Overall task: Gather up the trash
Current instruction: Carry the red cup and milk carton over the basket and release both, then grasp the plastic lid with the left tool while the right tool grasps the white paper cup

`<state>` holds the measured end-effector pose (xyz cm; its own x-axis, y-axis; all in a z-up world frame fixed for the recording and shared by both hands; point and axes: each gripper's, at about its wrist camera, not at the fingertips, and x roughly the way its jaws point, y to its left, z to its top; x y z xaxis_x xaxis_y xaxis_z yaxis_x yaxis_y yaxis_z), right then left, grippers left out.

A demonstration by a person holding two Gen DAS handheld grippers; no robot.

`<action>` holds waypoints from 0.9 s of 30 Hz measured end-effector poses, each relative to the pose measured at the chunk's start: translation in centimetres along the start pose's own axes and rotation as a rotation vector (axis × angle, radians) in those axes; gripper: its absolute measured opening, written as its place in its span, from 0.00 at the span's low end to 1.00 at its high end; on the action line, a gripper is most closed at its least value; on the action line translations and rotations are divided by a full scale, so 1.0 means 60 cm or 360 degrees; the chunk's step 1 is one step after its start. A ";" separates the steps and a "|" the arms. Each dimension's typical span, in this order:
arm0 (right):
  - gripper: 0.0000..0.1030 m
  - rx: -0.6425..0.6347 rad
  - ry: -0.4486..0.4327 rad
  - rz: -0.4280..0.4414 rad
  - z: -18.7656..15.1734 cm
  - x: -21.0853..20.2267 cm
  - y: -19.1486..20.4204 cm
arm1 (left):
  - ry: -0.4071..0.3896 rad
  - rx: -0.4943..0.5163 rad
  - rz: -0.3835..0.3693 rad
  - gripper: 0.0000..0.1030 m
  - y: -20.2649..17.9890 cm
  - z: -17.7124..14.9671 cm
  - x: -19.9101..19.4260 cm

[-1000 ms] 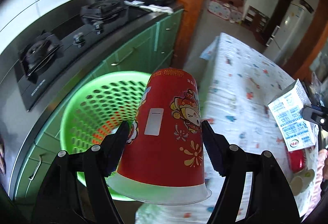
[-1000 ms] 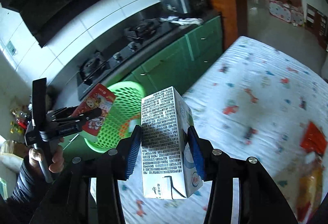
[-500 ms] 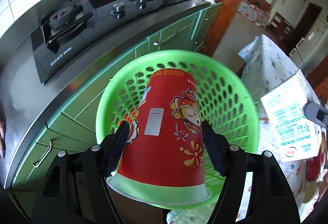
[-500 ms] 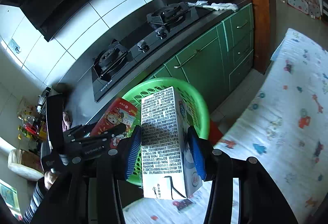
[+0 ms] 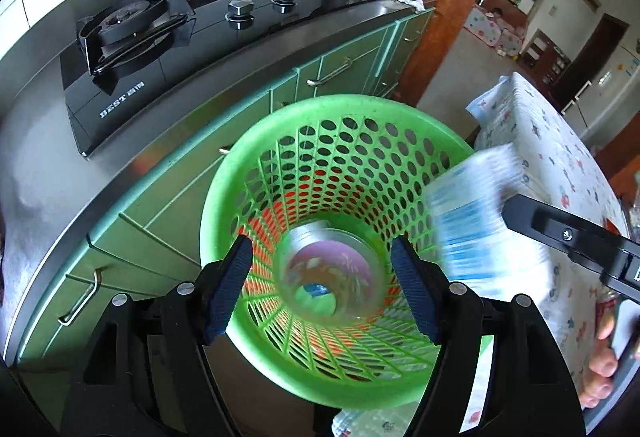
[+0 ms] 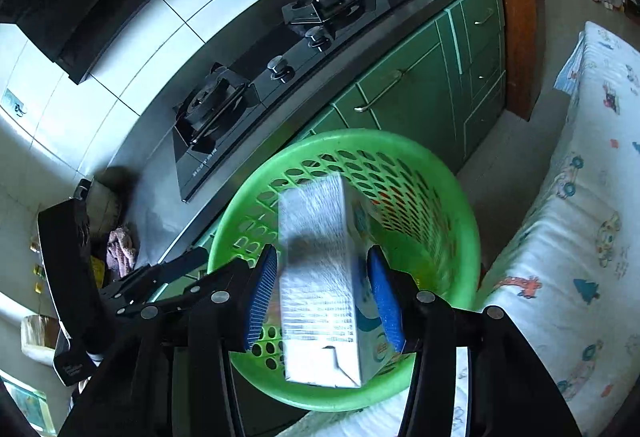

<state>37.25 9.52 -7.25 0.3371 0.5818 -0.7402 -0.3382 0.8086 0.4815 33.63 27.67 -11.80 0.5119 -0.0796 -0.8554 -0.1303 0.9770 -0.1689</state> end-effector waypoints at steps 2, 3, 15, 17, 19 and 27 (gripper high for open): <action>0.50 -0.0008 -0.0006 -0.0006 -0.001 0.000 0.001 | 0.0004 0.0006 0.0008 0.72 -0.002 -0.002 0.001; 0.50 -0.0009 -0.0007 -0.0003 -0.002 -0.002 0.002 | 0.0005 0.0002 0.0004 0.73 -0.003 -0.003 0.000; 0.58 -0.0154 -0.0127 -0.0178 -0.051 -0.126 -0.017 | -0.0053 0.0091 -0.0065 0.76 -0.065 -0.014 -0.040; 0.61 -0.0177 -0.0137 -0.0238 -0.069 -0.153 -0.029 | -0.0060 0.0114 -0.0088 0.76 -0.085 -0.018 -0.048; 0.62 -0.0202 -0.0149 -0.0307 -0.085 -0.175 -0.040 | -0.0069 0.0143 -0.0096 0.77 -0.107 -0.025 -0.055; 0.66 -0.0180 -0.0188 -0.0537 -0.171 -0.274 -0.115 | -0.0072 0.0299 -0.0167 0.78 -0.224 -0.067 -0.075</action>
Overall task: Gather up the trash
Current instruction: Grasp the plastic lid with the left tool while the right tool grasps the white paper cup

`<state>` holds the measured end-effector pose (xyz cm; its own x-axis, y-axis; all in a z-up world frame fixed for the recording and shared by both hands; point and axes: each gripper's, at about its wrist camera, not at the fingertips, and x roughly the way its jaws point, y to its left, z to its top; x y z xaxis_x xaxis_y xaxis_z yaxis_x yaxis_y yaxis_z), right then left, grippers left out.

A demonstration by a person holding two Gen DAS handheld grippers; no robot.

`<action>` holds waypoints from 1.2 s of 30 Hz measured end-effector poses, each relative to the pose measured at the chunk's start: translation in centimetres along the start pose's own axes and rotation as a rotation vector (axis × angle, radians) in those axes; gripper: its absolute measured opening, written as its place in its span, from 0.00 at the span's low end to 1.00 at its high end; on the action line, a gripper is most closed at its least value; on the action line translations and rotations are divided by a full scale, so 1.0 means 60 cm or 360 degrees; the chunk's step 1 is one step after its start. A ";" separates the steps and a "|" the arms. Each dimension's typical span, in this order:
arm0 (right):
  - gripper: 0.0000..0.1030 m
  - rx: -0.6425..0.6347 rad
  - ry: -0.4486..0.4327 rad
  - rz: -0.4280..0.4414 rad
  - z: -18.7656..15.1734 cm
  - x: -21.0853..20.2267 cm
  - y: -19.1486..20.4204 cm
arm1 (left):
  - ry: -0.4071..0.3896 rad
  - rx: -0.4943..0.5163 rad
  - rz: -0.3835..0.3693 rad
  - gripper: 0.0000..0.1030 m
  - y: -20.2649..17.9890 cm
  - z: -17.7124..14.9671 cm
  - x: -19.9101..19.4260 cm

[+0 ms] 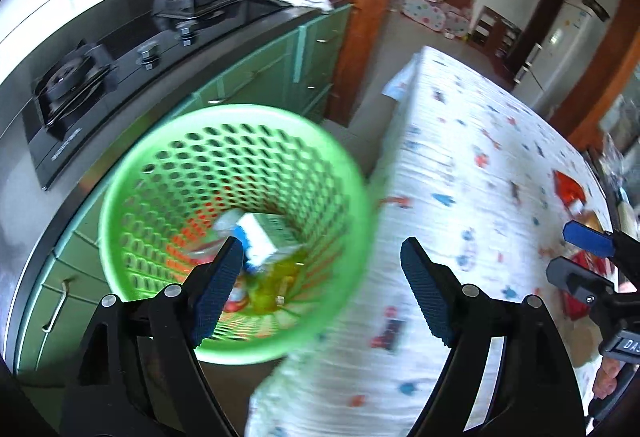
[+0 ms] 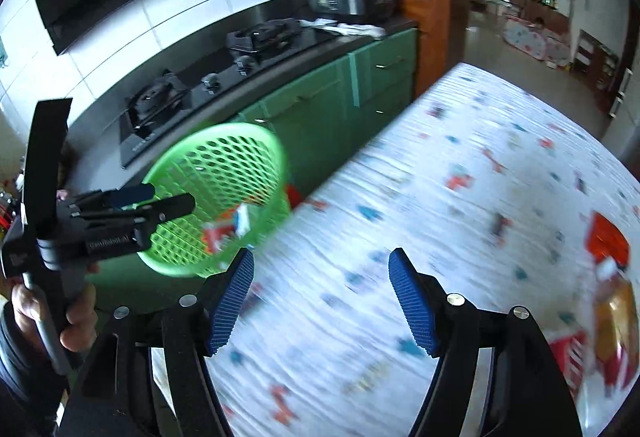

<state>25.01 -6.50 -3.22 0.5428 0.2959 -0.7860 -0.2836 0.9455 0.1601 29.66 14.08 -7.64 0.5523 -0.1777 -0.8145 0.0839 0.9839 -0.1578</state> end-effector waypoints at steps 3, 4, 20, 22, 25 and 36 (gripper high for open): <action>0.66 0.0024 -0.0001 -0.0076 -0.027 -0.025 -0.037 | 0.0005 0.0075 -0.0047 0.78 -0.052 -0.010 0.000; 0.66 0.0039 -0.0003 -0.0103 -0.039 -0.036 -0.054 | 0.0014 0.0097 -0.0074 0.78 -0.070 -0.014 0.001; 0.66 0.0304 0.0028 -0.0385 -0.193 -0.198 -0.270 | 0.0154 0.0368 -0.0310 0.81 -0.287 -0.070 0.021; 0.66 0.0320 0.0034 -0.0371 -0.217 -0.220 -0.278 | 0.0162 0.0397 -0.0330 0.81 -0.305 -0.079 0.019; 0.71 0.0315 0.0046 -0.0350 -0.248 -0.238 -0.276 | 0.0182 0.0426 -0.0356 0.81 -0.331 -0.093 0.018; 0.86 0.0277 -0.0005 -0.0396 -0.326 -0.236 -0.214 | 0.0209 0.0446 -0.0371 0.81 -0.362 -0.107 0.018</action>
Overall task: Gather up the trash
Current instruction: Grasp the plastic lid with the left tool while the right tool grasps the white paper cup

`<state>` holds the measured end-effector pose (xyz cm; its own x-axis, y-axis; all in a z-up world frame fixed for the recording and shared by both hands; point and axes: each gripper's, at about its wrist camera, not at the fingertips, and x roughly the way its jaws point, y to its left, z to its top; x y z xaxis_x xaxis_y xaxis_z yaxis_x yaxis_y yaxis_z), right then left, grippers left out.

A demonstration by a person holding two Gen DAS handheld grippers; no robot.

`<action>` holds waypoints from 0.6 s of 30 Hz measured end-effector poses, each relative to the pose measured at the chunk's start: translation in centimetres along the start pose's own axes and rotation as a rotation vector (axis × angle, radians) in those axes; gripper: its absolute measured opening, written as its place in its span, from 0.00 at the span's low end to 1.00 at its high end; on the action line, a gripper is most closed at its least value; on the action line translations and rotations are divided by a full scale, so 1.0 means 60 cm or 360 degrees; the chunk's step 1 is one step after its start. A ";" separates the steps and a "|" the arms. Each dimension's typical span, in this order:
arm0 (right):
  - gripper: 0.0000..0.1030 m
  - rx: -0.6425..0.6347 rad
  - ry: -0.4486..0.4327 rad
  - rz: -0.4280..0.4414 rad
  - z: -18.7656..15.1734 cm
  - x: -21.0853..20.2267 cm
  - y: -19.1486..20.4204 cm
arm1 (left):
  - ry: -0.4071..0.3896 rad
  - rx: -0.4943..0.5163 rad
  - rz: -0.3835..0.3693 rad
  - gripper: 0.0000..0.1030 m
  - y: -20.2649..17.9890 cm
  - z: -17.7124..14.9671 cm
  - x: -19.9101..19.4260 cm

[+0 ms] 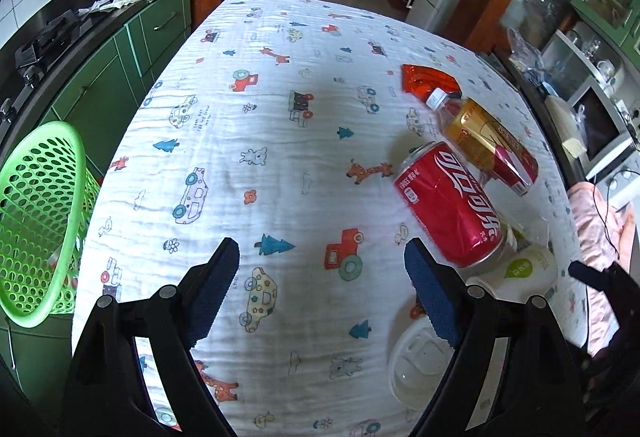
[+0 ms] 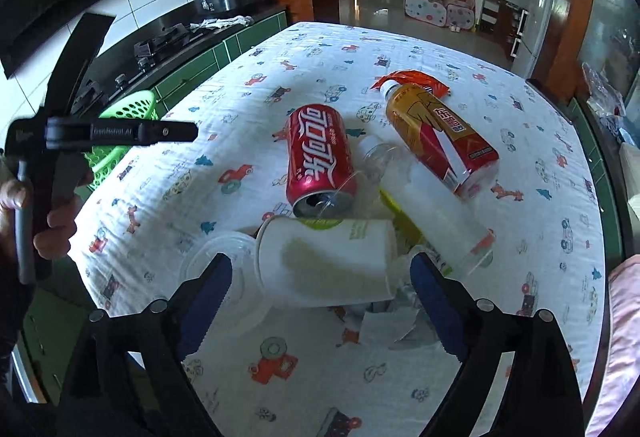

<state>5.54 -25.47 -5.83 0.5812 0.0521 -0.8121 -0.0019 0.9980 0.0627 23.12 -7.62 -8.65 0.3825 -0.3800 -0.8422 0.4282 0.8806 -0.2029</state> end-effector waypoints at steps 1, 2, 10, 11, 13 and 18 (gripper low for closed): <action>0.89 -0.0019 -0.0007 -0.0027 -0.005 0.004 0.005 | 0.0002 -0.0003 0.0000 0.81 0.000 -0.001 -0.001; 0.89 -0.0042 -0.0017 -0.0077 -0.011 0.009 0.014 | 0.0002 -0.0006 -0.0003 0.81 0.000 -0.001 -0.001; 0.89 -0.0030 -0.0026 -0.0190 -0.027 0.052 0.021 | 0.0036 0.0042 -0.0048 0.81 -0.001 -0.030 -0.007; 0.83 -0.0009 -0.0022 -0.0179 -0.027 0.054 0.016 | 0.0048 0.0046 -0.0063 0.81 0.001 -0.038 -0.007; 0.83 0.0024 -0.0016 -0.0150 -0.026 0.054 0.007 | 0.0072 0.0049 -0.0094 0.81 0.003 -0.052 -0.006; 0.83 0.0054 -0.0015 -0.0106 -0.024 0.045 -0.008 | 0.0153 0.0093 -0.0185 0.78 0.001 -0.099 0.001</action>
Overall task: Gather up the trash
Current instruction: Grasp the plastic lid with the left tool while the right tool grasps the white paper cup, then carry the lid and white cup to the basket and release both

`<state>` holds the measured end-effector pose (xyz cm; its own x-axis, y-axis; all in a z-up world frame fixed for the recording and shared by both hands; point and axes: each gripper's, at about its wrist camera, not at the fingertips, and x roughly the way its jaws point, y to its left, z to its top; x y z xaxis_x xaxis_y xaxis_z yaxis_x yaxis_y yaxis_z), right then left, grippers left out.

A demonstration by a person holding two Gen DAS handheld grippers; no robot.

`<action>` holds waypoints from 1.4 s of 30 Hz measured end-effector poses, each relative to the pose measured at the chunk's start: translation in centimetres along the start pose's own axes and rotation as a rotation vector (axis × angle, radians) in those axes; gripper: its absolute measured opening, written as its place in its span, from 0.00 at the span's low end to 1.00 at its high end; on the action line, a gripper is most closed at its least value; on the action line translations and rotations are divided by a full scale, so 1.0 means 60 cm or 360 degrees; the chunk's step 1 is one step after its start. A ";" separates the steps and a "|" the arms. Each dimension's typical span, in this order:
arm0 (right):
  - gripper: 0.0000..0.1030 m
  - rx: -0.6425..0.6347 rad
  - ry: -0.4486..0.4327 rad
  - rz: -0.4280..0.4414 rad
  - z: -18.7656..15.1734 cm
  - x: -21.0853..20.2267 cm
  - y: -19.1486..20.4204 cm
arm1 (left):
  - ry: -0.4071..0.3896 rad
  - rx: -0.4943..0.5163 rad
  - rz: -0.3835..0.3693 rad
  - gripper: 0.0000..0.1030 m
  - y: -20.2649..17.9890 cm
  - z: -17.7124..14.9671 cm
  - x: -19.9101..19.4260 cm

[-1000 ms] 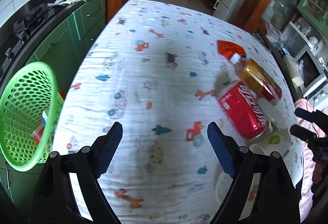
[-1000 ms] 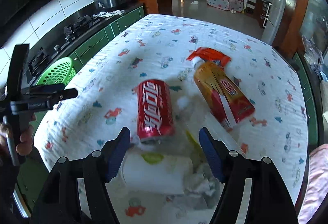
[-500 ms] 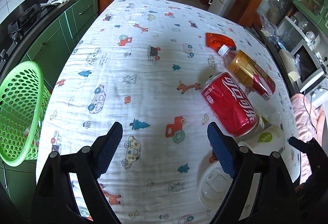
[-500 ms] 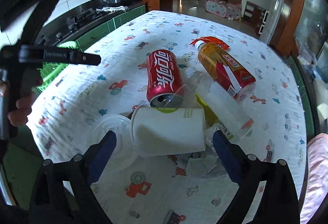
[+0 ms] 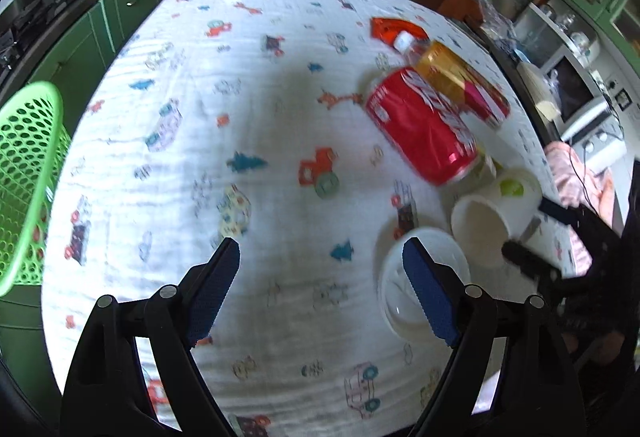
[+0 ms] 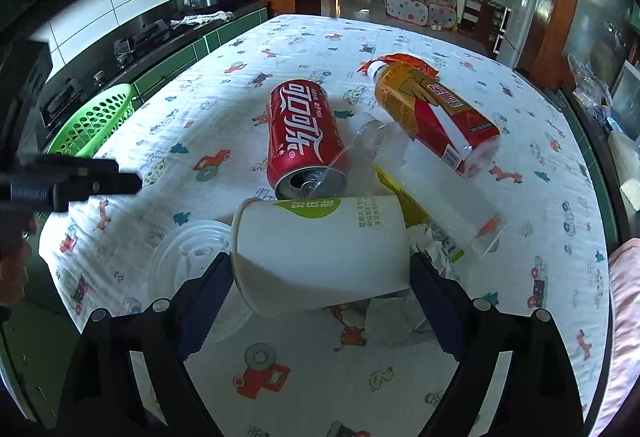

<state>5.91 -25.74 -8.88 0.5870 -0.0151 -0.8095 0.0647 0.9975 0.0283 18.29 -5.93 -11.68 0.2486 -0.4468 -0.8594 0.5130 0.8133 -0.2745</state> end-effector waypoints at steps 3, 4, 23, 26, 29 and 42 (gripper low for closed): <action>0.83 0.0021 -0.0014 0.0025 0.001 -0.010 -0.007 | 0.0066 0.0065 -0.0076 0.71 -0.017 -0.029 0.014; 0.83 0.0031 -0.0020 0.0031 0.001 -0.013 -0.010 | 0.0092 0.0084 -0.0091 0.66 -0.023 -0.037 0.021; 0.83 0.0085 -0.0033 0.0113 0.020 -0.037 -0.023 | 0.0146 0.0214 -0.0036 0.06 -0.080 -0.045 0.076; 0.83 0.0079 -0.0034 0.0131 0.028 -0.038 -0.020 | 0.0103 0.0198 -0.0034 0.05 -0.069 -0.039 0.058; 0.83 0.0056 -0.0041 0.0150 0.040 -0.039 -0.011 | 0.0053 0.0162 -0.0013 0.04 -0.049 -0.032 0.035; 0.83 -0.0116 -0.0056 0.0304 0.120 -0.010 0.094 | -0.0163 -0.0120 0.0096 0.04 0.102 -0.013 -0.073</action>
<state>11.75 -20.63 -4.04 0.6110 0.1738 -0.7723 -0.1084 0.9848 0.1360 19.73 1.31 -9.93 0.3619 -0.4289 -0.8277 0.4324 0.8638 -0.2586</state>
